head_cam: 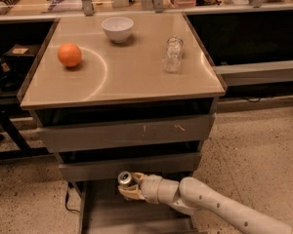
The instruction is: Pick redbull can from bottom drawer and place on counter
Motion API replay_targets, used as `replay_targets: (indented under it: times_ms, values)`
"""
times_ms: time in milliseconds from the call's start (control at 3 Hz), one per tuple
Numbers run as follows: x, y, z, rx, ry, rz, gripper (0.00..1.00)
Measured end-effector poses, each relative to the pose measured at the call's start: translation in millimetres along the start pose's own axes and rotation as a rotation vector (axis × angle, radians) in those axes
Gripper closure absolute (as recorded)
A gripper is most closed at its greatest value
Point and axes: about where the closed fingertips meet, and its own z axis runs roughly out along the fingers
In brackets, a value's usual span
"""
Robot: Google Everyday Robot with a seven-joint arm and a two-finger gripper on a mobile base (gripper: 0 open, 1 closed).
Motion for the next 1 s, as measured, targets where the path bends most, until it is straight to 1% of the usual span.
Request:
replay_targets:
  times_ms: [667, 1000]
  values:
    - [-66.3, -4.3, 6.0, -0.014, -0.013, -0.048, 1.0]
    - [-124.8, 0.4, -10.3, -0.007, -0.015, -0.074, 1.0]
